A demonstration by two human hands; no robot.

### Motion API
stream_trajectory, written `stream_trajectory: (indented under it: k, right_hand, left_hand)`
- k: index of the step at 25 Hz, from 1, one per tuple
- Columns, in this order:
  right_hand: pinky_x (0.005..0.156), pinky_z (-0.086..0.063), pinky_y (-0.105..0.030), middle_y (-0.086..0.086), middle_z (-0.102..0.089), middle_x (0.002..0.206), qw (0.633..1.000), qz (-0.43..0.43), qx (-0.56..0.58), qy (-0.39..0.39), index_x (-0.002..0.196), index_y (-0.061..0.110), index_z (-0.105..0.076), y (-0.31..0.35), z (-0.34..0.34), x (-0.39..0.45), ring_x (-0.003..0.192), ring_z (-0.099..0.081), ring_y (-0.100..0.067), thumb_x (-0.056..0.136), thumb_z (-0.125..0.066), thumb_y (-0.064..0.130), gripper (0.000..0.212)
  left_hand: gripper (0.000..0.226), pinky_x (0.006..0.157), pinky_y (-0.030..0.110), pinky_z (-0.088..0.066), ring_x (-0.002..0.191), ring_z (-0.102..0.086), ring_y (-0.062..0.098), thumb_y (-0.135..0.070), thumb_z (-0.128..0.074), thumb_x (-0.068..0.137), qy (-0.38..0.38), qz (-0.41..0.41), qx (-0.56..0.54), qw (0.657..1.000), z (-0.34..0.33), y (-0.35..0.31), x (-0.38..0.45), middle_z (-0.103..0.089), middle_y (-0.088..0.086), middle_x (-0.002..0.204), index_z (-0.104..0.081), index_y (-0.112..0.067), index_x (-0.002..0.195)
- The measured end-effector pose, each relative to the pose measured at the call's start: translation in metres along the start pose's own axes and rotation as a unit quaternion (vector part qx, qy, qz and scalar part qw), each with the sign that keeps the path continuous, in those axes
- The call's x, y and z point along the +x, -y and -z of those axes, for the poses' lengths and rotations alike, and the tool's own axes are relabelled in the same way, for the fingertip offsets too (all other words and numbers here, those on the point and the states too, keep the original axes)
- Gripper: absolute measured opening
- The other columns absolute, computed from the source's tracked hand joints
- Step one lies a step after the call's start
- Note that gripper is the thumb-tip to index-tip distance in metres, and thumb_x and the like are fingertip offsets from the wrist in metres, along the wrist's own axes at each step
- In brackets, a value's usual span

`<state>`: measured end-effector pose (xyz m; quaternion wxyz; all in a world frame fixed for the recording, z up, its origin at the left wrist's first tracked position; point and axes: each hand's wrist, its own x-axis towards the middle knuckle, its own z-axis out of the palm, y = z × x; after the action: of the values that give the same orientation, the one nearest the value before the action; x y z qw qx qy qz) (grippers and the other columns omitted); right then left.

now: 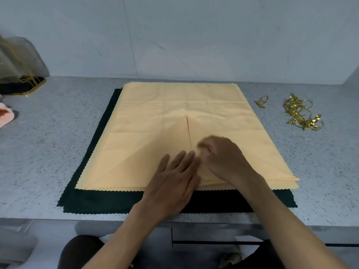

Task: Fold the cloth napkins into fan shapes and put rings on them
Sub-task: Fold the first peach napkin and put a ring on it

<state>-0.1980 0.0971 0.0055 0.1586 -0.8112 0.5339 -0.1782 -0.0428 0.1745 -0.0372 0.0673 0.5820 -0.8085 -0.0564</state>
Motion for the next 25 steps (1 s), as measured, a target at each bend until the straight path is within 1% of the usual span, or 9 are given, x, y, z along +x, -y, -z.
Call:
stream_trajectory:
  k: [3, 6, 9, 14, 16, 18, 19, 22, 25]
  right_hand:
    - [0.116, -0.024, -0.043, -0.008, -0.032, 0.155, 0.994, -0.022, -0.095, 0.050, 0.145, 0.013, -0.036, 0.005, -0.030, 0.075, 0.145, -0.025, -0.027, 0.103, -0.026, 0.038, 0.050]
    - [0.122, 0.000, -0.046, -0.002, 0.000, 0.166, 0.986, -0.058, -0.129, 0.086, 0.157, 0.016, -0.005, 0.004, -0.059, 0.107, 0.152, 0.004, -0.022, 0.104, -0.012, 0.049, 0.063]
    - [0.122, 0.004, -0.044, -0.001, 0.005, 0.166, 0.986, -0.060, -0.130, 0.087, 0.158, 0.018, -0.001, -0.012, -0.051, 0.087, 0.152, 0.007, -0.019, 0.104, -0.011, 0.050, 0.064]
    - [0.122, 0.004, -0.035, 0.005, 0.007, 0.165, 0.980, -0.142, -0.118, 0.071, 0.158, 0.022, -0.001, -0.089, 0.006, -0.033, 0.151, 0.007, -0.014, 0.104, -0.013, 0.048, 0.061]
    - [0.121, -0.008, -0.035, 0.002, -0.011, 0.165, 0.984, -0.138, -0.107, 0.046, 0.157, 0.022, -0.017, -0.106, 0.026, -0.070, 0.151, -0.008, -0.018, 0.104, -0.022, 0.047, 0.059]
    - [0.105, -0.032, -0.036, -0.002, -0.049, 0.142, 0.986, -0.119, -0.113, -0.034, 0.137, 0.018, -0.052, -0.111, 0.039, -0.080, 0.133, -0.039, -0.026, 0.100, -0.042, 0.045, 0.046]
    - [0.094, -0.036, -0.037, 0.000, -0.057, 0.123, 0.983, -0.123, -0.123, -0.060, 0.119, 0.020, -0.060, -0.109, 0.043, -0.078, 0.119, -0.046, -0.026, 0.096, -0.050, 0.045, 0.036]
    - [0.081, -0.037, -0.037, 0.008, -0.057, 0.090, 0.980, -0.148, -0.119, -0.056, 0.089, 0.025, -0.058, -0.101, 0.050, -0.066, 0.094, -0.052, -0.022, 0.088, -0.060, 0.046, 0.021]
    - [0.073, -0.048, -0.035, 0.010, -0.061, 0.077, 0.984, -0.171, -0.037, -0.033, 0.080, 0.026, -0.060, -0.101, 0.054, -0.059, 0.078, -0.059, -0.016, 0.084, -0.065, 0.043, 0.018]
  left_hand:
    - [0.060, 0.122, 0.045, 0.004, 0.148, 0.017, 0.009, -0.054, -0.008, 0.103, -0.005, 0.001, -0.003, 1.000, 0.001, -0.002, -0.001, 0.017, -0.013, 0.161, 0.008, -0.030, 0.156]
    - [0.068, 0.122, 0.045, 0.007, 0.147, 0.020, 0.008, -0.065, -0.006, 0.098, 0.002, 0.002, -0.004, 1.000, 0.000, -0.003, 0.001, 0.021, -0.014, 0.160, 0.014, -0.032, 0.154]
    - [0.072, 0.122, 0.047, 0.003, 0.148, 0.019, 0.008, -0.067, 0.001, 0.095, 0.009, 0.007, 0.018, 1.000, -0.002, -0.001, 0.001, 0.018, -0.014, 0.160, 0.012, -0.030, 0.155]
    - [0.080, 0.122, 0.047, 0.003, 0.148, 0.018, 0.010, -0.069, 0.008, 0.088, 0.025, 0.003, 0.018, 1.000, -0.002, -0.001, 0.003, 0.018, -0.013, 0.160, 0.007, -0.029, 0.156]
    - [0.081, 0.122, 0.046, 0.003, 0.149, 0.014, 0.010, -0.071, 0.004, 0.087, 0.026, 0.009, 0.003, 1.000, 0.001, -0.003, 0.003, 0.013, -0.013, 0.162, 0.003, -0.030, 0.157]
    - [0.078, 0.123, 0.045, -0.005, 0.151, -0.002, 0.015, -0.069, -0.010, 0.088, 0.009, -0.004, -0.024, 1.000, 0.005, -0.005, 0.006, -0.004, -0.010, 0.163, -0.011, -0.031, 0.156]
    - [0.072, 0.121, 0.044, -0.015, 0.149, -0.018, 0.017, -0.065, -0.022, 0.090, -0.011, -0.025, -0.030, 0.999, 0.008, -0.005, 0.007, -0.020, -0.008, 0.161, -0.021, -0.031, 0.154]
    - [0.042, 0.087, 0.036, -0.054, 0.113, -0.060, 0.019, -0.033, -0.055, 0.090, -0.070, -0.139, 0.010, 0.988, 0.017, -0.006, 0.011, -0.062, -0.006, 0.129, -0.055, -0.025, 0.132]
    - [0.027, 0.069, 0.037, -0.057, 0.101, -0.063, 0.019, -0.020, -0.053, 0.093, -0.024, -0.166, 0.058, 0.984, 0.027, -0.008, 0.017, -0.067, -0.006, 0.116, -0.060, -0.022, 0.119]
